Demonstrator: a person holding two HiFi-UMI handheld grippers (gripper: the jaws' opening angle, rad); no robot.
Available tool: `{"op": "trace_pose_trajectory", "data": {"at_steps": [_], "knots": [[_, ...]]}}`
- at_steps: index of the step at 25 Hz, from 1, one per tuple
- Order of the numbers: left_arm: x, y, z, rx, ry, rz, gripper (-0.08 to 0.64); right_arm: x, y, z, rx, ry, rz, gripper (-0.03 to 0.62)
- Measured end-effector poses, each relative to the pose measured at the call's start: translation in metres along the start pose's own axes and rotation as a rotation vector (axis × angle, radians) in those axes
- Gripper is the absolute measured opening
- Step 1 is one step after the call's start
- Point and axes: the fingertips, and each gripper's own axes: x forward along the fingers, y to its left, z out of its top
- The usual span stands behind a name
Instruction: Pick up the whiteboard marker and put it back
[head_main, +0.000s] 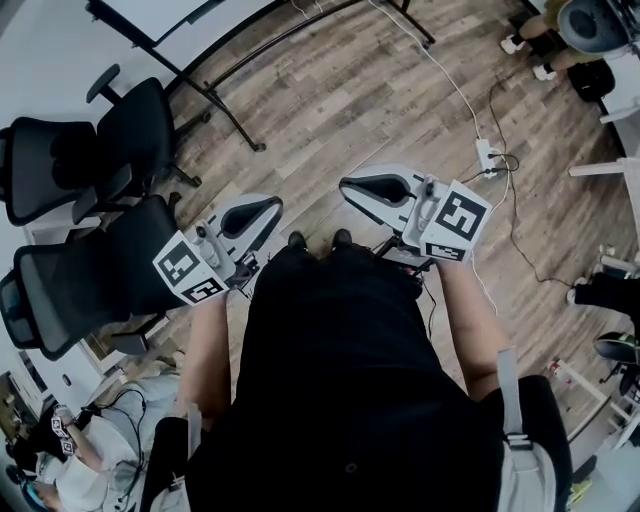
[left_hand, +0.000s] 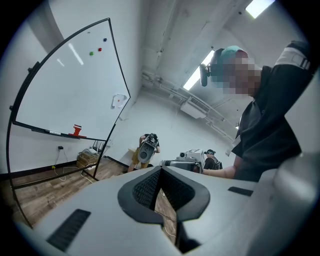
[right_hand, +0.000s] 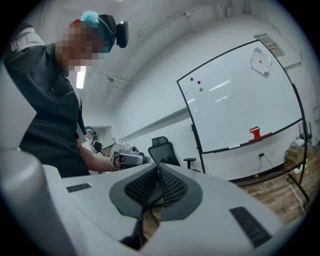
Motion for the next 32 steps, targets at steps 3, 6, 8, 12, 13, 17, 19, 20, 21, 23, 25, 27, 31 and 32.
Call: {"op": "trace_pose_trajectory", "data": {"at_steps": [3,6,8,12,13,17,19,20,21,23,25,27,31,32], "knots": [[0.004,-0.002,0.003,0.003,-0.006,0.004,0.012,-0.006,-0.001,0.000,-0.005,0.003,0.003,0.020],[0.011,-0.006,0.002,0.011,0.006,0.000,0.012,-0.012,-0.003,0.002,-0.008,-0.005,-0.001,0.020],[0.016,-0.008,0.002,0.015,0.010,-0.003,0.012,-0.017,-0.004,0.003,-0.010,-0.012,-0.002,0.020],[0.019,-0.011,0.000,0.017,0.014,-0.003,0.012,-0.019,-0.004,0.002,-0.011,-0.019,0.000,0.020],[0.020,-0.012,-0.001,0.016,0.016,-0.004,0.012,-0.020,-0.004,0.002,-0.010,-0.021,0.000,0.020],[0.023,-0.013,-0.001,0.014,0.022,-0.004,0.012,-0.020,-0.004,0.002,-0.004,-0.029,0.005,0.020],[0.025,-0.012,-0.001,0.012,0.024,-0.005,0.012,-0.021,-0.007,0.002,-0.001,-0.031,0.004,0.020],[0.026,-0.011,0.000,0.011,0.025,-0.006,0.012,-0.020,-0.008,0.003,0.000,-0.033,0.004,0.020],[0.027,-0.009,0.000,0.009,0.027,-0.007,0.012,-0.020,-0.010,0.003,0.001,-0.035,0.002,0.020],[0.027,-0.004,0.001,0.007,0.028,-0.009,0.012,-0.018,-0.014,0.004,0.002,-0.035,-0.002,0.020],[0.028,0.002,0.002,0.004,0.028,-0.012,0.012,-0.014,-0.019,0.004,0.006,-0.032,-0.006,0.020],[0.029,0.011,0.003,-0.002,0.026,-0.018,0.012,-0.010,-0.025,0.003,0.012,-0.027,-0.011,0.020],[0.032,0.035,0.007,-0.018,0.019,-0.030,0.012,0.002,-0.043,0.002,0.023,-0.005,-0.024,0.020],[0.033,0.042,0.007,-0.022,0.018,-0.033,0.012,0.006,-0.049,0.002,0.025,0.000,-0.028,0.020]]}}
